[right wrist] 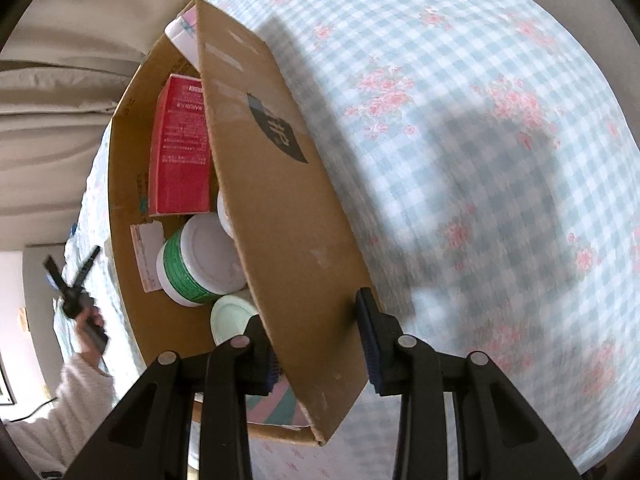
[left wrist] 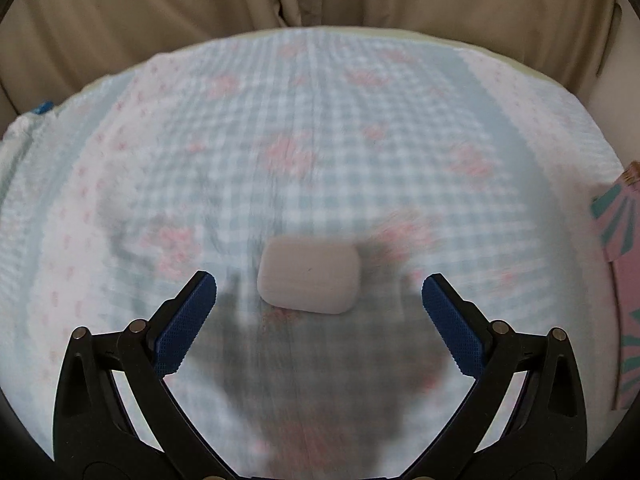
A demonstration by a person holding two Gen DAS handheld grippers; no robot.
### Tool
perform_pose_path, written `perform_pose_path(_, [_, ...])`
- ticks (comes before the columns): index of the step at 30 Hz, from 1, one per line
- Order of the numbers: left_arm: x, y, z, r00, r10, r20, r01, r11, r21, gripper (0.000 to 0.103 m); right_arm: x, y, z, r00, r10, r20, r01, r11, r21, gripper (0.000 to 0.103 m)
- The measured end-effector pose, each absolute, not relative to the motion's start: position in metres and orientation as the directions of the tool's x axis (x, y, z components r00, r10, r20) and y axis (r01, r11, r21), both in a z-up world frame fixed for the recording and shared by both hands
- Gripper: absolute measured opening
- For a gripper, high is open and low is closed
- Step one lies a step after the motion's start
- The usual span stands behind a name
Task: Organize rigid objects
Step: 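Move the left gripper back to the white earbud case and grasp it, then carry the white earbud case with the left gripper into the box and release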
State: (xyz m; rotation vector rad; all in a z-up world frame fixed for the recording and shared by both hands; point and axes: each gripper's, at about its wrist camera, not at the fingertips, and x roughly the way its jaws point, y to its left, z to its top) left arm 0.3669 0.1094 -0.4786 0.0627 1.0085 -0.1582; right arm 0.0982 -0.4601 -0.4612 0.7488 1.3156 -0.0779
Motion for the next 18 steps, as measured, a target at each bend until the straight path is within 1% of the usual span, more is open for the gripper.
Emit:
perform_pose_path(3, [0.369,0.113,-0.493,0.539,-0.104,-0.836,0.167,0.986,-0.016,0.1,0.094,-0.461,-0.463,0.316,0.35,-0.882,0.481,0.742,0.466,0.032])
perform_pose_path(8, [0.369,0.112,-0.499,0.568,-0.11,-0.816,0.197,0.98,0.005,0.099,0.09,-0.461,-0.463,0.336,0.335,-0.88,0.499,0.729,0.468,0.032])
perform_pose_path(10, [0.37,0.11,-0.502,0.573,-0.113,-0.812,0.21,0.978,0.012,0.095,0.09,-0.46,-0.463,0.34,0.331,-0.88,0.502,0.727,0.468,0.032])
perform_pose_path(11, [0.372,0.108,-0.504,0.573,-0.112,-0.812,0.219,0.975,0.02,0.088,0.09,-0.46,-0.463,0.341,0.33,-0.88,0.505,0.725,0.468,0.032])
perform_pose_path(13, [0.372,0.106,-0.504,0.576,-0.117,-0.809,0.226,0.974,0.021,0.085,0.09,-0.459,-0.463,0.342,0.328,-0.881,0.508,0.724,0.467,0.032])
perform_pose_path(14, [0.373,0.107,-0.503,0.58,-0.122,-0.805,0.227,0.974,0.015,0.076,0.087,-0.462,-0.462,0.343,0.327,-0.88,0.51,0.722,0.467,0.032])
perform_pose_path(15, [0.374,0.107,-0.502,0.583,-0.12,-0.804,0.221,0.975,0.015,0.071,0.088,-0.461,-0.462,0.344,0.326,-0.88,0.511,0.722,0.467,0.032])
perform_pose_path(16, [0.374,0.108,-0.502,0.584,-0.117,-0.803,0.216,0.976,0.014,0.068,0.087,-0.46,-0.462,0.345,0.325,-0.881,0.512,0.721,0.467,0.032])
perform_pose_path(17, [0.374,0.11,-0.501,0.587,-0.112,-0.802,0.206,0.978,0.015,0.061,0.087,-0.46,-0.462,0.346,0.325,-0.88,0.514,0.719,0.467,0.032])
perform_pose_path(18, [0.374,0.112,-0.5,0.587,-0.116,-0.801,0.205,0.979,0.009,0.059,0.086,-0.459,-0.461,0.347,0.324,-0.88,0.515,0.719,0.467,0.032])
